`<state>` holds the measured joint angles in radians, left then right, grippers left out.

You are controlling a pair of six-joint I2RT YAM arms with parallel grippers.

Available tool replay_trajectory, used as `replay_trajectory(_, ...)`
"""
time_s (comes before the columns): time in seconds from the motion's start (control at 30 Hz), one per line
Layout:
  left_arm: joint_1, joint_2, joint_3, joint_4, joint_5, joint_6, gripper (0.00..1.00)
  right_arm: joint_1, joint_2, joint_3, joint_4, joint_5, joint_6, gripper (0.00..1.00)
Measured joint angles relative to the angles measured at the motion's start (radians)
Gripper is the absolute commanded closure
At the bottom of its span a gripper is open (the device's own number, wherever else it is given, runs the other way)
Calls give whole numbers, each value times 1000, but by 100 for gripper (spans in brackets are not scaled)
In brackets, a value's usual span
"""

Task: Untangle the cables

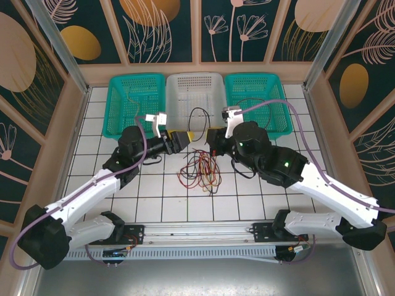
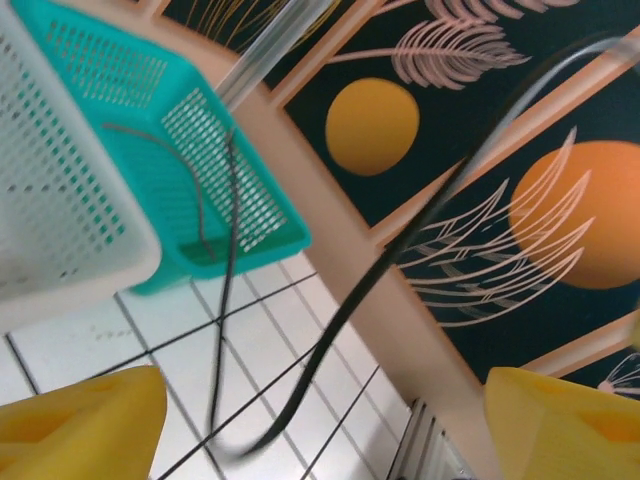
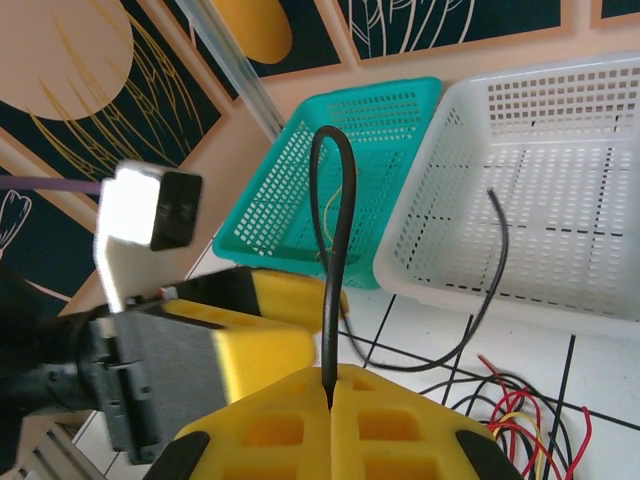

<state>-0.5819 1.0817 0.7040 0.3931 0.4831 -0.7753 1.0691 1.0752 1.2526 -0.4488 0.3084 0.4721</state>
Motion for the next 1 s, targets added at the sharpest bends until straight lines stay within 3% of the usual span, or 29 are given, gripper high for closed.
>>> replay_trajectory(0.2,0,-79,5,7,-29,71,18,1,6,0,0,-27,-3,100)
replay_trajectory(0.37,0,-24,34,-21,-35,130,27,10,8,0,4,-61,-11,100)
replay_trajectory(0.57,0,25,65,-53,-39,179,54,13,12,11,4,-74,-26,100)
replay_trajectory(0.73,0,26,65,-56,-39,200,89,13,12,11,4,-73,-30,99)
replay_trajectory(0.8,0,27,65,-57,-38,203,100,13,12,11,4,-66,-29,87)
replay_trajectory(0.9,0,28,64,-53,-36,204,100,13,12,11,3,-20,-19,55)
replay_trajectory(1.0,0,26,47,-6,-9,182,100,-10,5,11,-5,34,-3,41)
